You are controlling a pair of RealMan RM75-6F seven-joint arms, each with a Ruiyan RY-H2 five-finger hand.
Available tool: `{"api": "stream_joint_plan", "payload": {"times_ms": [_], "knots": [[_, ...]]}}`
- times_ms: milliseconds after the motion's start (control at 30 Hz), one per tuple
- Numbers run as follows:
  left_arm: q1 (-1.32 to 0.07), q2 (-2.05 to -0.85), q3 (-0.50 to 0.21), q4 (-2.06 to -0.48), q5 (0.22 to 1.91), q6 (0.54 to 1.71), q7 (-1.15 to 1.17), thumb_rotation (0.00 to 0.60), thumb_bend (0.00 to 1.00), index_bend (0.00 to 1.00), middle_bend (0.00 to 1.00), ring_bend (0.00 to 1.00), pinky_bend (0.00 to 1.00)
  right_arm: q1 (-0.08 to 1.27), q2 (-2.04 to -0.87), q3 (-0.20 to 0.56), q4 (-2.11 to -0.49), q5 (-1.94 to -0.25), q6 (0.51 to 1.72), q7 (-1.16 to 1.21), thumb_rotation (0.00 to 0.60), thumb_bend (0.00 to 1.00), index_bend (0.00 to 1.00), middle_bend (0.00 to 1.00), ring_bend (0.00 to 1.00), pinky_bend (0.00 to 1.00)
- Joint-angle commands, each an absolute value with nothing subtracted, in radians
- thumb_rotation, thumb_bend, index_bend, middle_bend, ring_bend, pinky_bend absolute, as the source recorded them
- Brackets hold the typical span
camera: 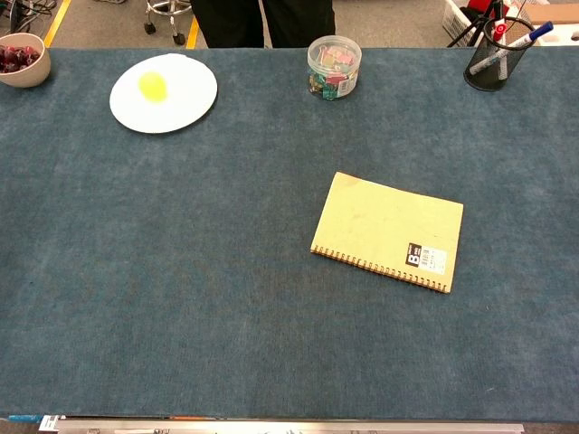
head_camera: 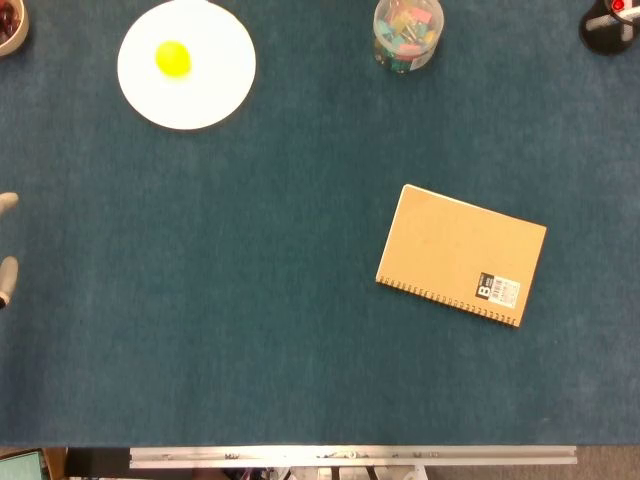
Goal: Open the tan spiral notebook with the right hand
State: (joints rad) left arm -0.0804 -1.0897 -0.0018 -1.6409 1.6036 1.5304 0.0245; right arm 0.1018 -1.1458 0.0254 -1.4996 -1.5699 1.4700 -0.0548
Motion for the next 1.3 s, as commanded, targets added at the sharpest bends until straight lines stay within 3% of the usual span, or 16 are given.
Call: {"api": "stream_joint_plan", "payload": {"times_ms": [33,633,867,1300], "knots": [[-0.080,-1.089,-0.002,-1.641,1.604,1.530,0.025,0.600,0.40,0.20,0.14,0.14,0.19,0.102,-1.146,0.026,-1.500,-1.570,1.470,-0.054,0.600,0.08,0.28,0.23,0.09,0.12],[-0.077,-1.085,0.000,-1.646,1.611,1.538,0.025,0.600,0.40,0.20,0.14,0.14,0.19,0.159,-1.138,0.010,-1.531,-1.647,1.420,-0.065,0.600,0.08,0.28,0.23,0.09,0.12],[-0.074,-1.084,0.003,-1.651,1.617,1.543,0.031,0.600,0.40,0.20,0.14,0.14,0.19,0.239,-1.125,-0.015,-1.589,-1.727,1.324,-0.063,0.600,0.10,0.28,0.23,0.09,0.12],[-0.072,-1.088,0.012,-1.657,1.623,1.537,0.042,0.600,0.40,0.20,0.14,0.14,0.19,0.407,-1.165,-0.070,-1.676,-1.842,1.107,-0.039,0.600,0.11,0.28,0.33,0.11,0.12]]}}
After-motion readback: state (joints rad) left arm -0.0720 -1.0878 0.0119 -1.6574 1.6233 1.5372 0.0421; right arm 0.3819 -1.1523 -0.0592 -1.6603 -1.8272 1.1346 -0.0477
